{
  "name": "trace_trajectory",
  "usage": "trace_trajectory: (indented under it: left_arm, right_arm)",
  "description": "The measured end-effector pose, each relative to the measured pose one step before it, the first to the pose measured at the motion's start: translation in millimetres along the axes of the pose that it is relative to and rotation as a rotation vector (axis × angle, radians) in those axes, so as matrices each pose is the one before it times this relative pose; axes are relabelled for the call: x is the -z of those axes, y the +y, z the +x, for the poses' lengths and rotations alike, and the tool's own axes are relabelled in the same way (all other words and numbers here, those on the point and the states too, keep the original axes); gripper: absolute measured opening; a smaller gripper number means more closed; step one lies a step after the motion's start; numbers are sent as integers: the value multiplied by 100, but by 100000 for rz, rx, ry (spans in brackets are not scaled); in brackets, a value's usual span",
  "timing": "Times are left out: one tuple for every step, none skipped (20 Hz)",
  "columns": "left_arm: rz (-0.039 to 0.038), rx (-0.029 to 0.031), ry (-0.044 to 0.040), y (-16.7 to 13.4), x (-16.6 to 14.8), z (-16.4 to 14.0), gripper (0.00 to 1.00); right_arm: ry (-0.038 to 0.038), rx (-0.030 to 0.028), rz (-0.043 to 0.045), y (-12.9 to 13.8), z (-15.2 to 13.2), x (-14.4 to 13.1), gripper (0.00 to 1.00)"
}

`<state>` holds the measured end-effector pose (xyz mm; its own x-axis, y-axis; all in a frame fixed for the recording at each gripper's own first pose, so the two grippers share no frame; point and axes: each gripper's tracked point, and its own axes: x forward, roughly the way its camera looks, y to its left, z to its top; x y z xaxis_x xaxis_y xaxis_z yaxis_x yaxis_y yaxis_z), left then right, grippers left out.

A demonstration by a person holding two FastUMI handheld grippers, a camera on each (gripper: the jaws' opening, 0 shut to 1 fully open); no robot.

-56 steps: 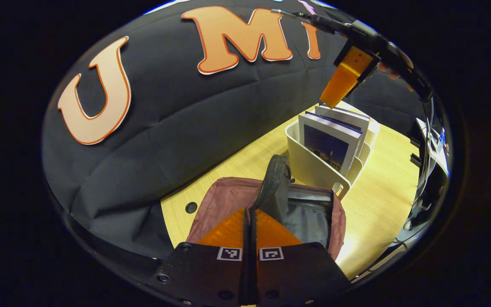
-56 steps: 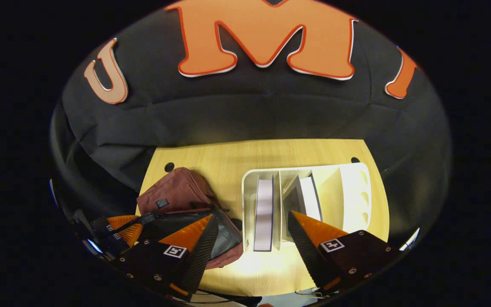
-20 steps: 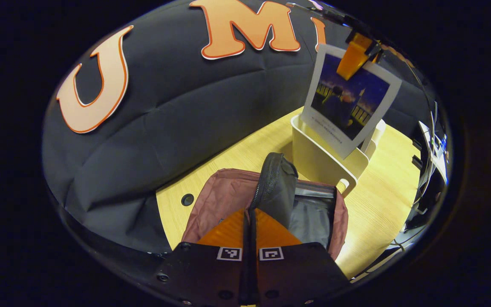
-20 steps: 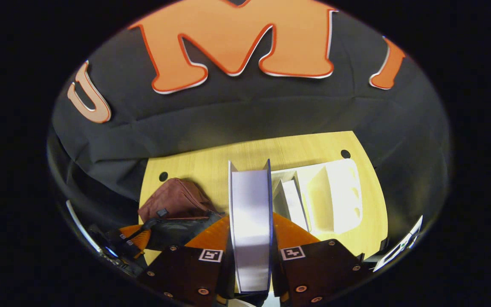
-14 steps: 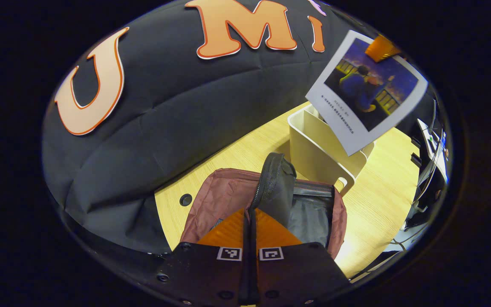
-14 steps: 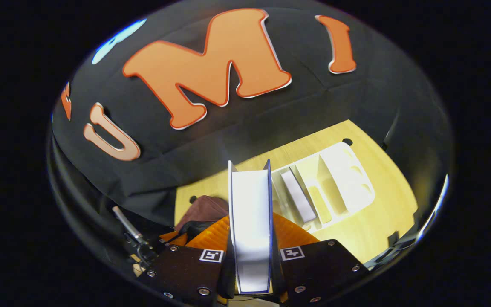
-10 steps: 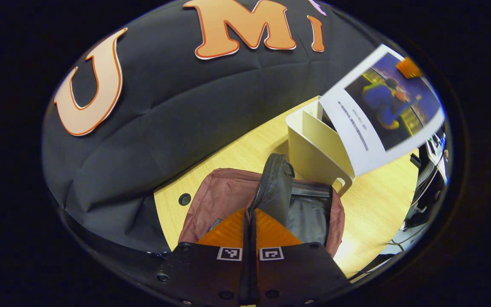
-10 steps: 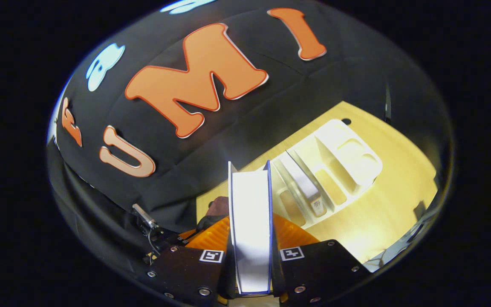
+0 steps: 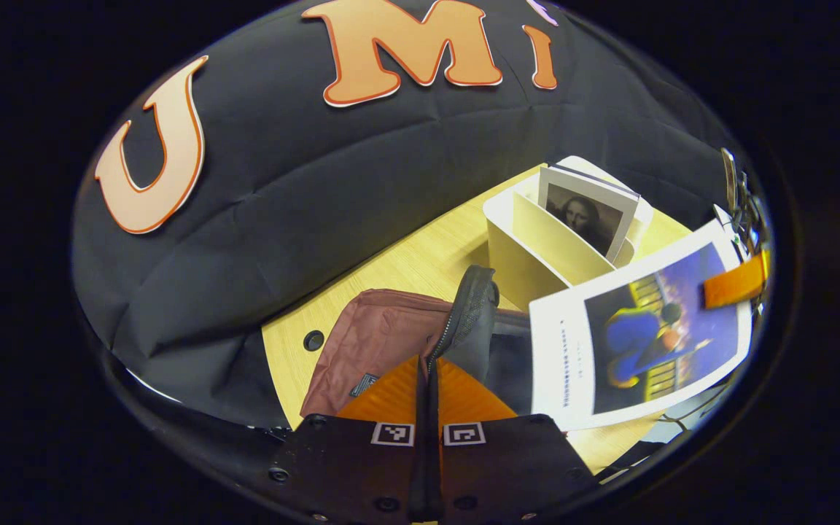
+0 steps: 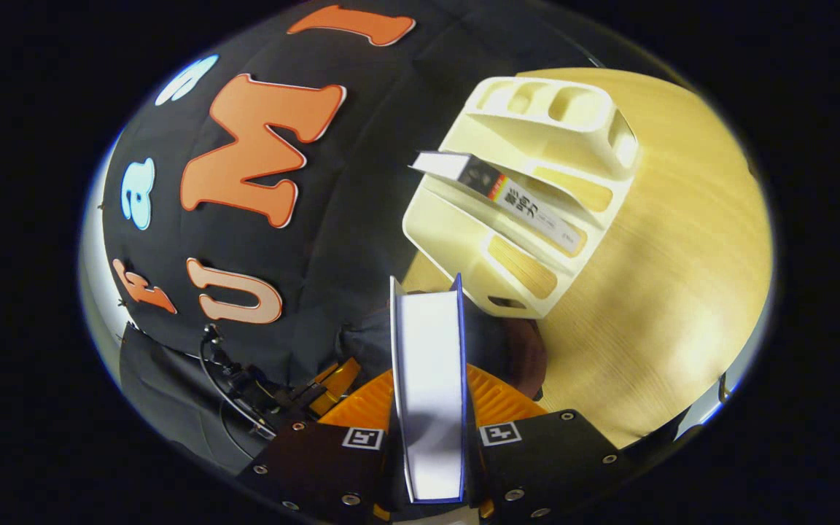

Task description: Open the schoolbag, grab two books from the bookshelf and put them into the schoolbag.

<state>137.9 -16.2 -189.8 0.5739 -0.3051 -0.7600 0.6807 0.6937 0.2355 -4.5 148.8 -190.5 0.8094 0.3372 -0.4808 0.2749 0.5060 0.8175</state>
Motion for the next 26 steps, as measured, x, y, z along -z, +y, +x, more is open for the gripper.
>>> trace_trajectory:
  left_arm:
    - [240,-179,0,-194,-161,-22,1]
    - [211,-183,-63,-223,-66,-81,1]
    - [163,-45,23,-175,-71,-170,1]
    - [144,-192,30,-228,-202,-182,1]
    - [361,-33,129,-197,-109,-46,1]
    - [695,-272,107,-143,-17,-6,1]
    - [1140,-300,-56,-228,4,-74,1]
    - [982,-450,-36,-186,134,-135,1]
    - [641,-481,173,-219,26,-147,1]
    - [781,-469,-30,11,-2,-24,1]
    - [1157,-906,-1,150,11,-24,1]
    - [1159,-624,-138,78,-26,0,1]
    - [458,-98,-175,-9,18,-7,1]
    - [-128,519,235,-297,67,-70,1]
    - [-9,339,-154,-175,-132,73,1]
    - [654,-150,-506,-36,-47,-4,1]
    - [841,58,-70,-12,113,-234,1]
    - [553,387,-362,-175,-131,-117,1]
    - [321,311,-360,-132,-14,37,1]
    - [227,619,-476,-114,18,107,1]
    - [328,428,-325,-103,-5,22,1]
    - [199,103,-248,-13,-10,-55,1]
    - [315,-56,-228,7,-17,-138,1]
    - [314,-153,33,5,152,-133,1]
    - [-153,122,191,-7,60,-75,1]
    - [-917,704,117,-92,84,-89,1]
  right_arm:
    - [-60,-486,1702,-696,1038,595,33]
    - [72,-371,1569,-855,763,677,33]
    - [41,-15,1592,-811,1154,591,33]
    - [388,466,1521,-943,1121,745,33]
    - [-50,445,1501,-566,924,767,34]
    - [-583,-258,1212,-659,886,632,33]
    - [-812,-1165,1874,-429,871,364,33]
    - [-234,-2097,1391,10,773,502,33]
    - [-449,-1679,1341,63,1042,379,34]
    - [-390,-698,1135,35,1075,325,33]
    - [-201,-399,420,-73,984,459,33]
    - [-484,-979,235,356,869,298,33]
    - [-718,-1466,854,320,770,128,33]
    - [-730,-1618,1497,645,684,41,33]
    - [-438,-1407,1079,404,763,181,33]
    - [-538,-176,-54,-11,583,419,33]
    - [-376,-51,18,-72,498,253,33]
    - [-322,-176,186,54,429,286,33]
    - [-633,44,7,7,398,108,33]
    - [-318,139,82,80,239,127,33]
    - [-350,205,254,36,352,95,33]
    - [-220,289,322,-24,377,115,33]
    - [-273,1010,368,-206,243,74,33]
    - [384,916,420,-18,241,300,33]
    - [387,1345,428,-187,186,205,34]
    - [540,516,565,37,-64,247,35]
